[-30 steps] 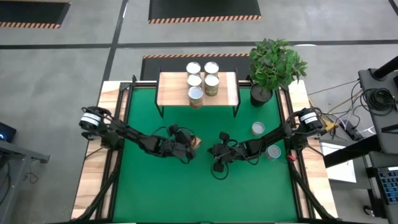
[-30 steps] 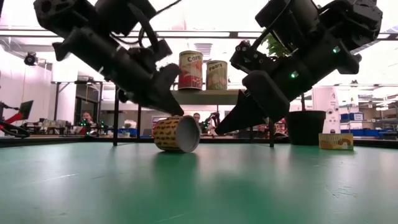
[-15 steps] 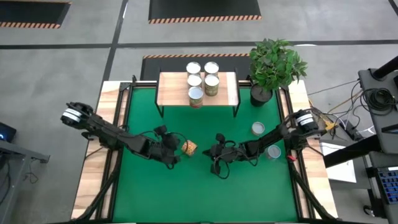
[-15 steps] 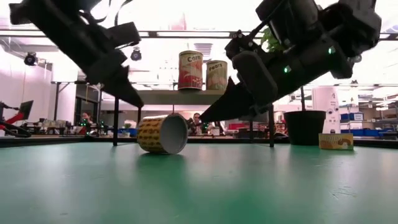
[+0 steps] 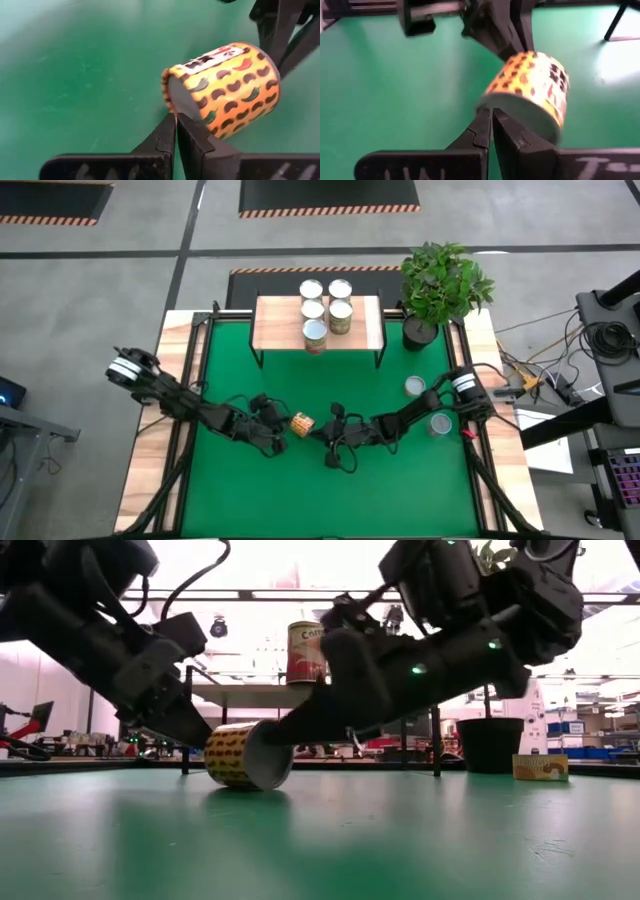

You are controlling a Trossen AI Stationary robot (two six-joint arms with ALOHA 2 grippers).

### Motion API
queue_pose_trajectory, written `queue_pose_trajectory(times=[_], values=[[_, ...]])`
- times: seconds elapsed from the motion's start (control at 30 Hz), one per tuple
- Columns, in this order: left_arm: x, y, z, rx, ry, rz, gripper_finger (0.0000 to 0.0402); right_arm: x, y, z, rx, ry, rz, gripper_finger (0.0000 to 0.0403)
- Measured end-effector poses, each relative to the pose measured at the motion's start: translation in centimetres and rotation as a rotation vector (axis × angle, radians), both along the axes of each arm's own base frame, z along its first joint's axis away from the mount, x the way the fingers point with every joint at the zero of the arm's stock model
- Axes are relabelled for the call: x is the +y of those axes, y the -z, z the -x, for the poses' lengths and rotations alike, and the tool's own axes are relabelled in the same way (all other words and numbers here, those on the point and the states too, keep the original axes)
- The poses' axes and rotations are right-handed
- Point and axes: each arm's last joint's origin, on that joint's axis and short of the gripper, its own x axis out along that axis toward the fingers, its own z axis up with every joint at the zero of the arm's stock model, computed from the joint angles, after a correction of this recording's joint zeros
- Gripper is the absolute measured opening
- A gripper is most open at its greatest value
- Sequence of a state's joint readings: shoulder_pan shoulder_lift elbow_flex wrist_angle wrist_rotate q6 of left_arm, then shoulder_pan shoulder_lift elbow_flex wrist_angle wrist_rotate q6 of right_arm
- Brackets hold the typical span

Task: Pick and place cans onto a shelf
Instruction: Put the canned black beans on the shelf

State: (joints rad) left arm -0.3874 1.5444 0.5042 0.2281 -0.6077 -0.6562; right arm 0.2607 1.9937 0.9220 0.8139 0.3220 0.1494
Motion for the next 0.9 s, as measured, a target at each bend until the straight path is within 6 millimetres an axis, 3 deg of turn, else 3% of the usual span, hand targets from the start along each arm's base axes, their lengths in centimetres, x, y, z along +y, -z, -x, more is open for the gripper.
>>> queue_pose_trajectory(times=[0.27,0.47,0.6,0.9], values=[[-0.8,0.0,-1.7,-0.010,0.038,0.046,0.0000,0.4,-1.3,-1.9,0.089,-0.015,0.055,0.0009],[-1.7,-0.6,-2.6,0.098,0.065,0.178,0.0000,0.6,-5.0,-3.2,0.074,0.016,0.069,0.0009],[-2.1,-1.4,-2.6,0.199,0.057,0.194,0.0000,-0.1,-6.2,-4.1,0.124,0.048,0.080,0.0009],[-2.3,-3.3,-2.8,0.332,0.069,0.098,0.0000,-0.3,-6.3,-4.2,0.222,0.034,0.097,0.0009]])
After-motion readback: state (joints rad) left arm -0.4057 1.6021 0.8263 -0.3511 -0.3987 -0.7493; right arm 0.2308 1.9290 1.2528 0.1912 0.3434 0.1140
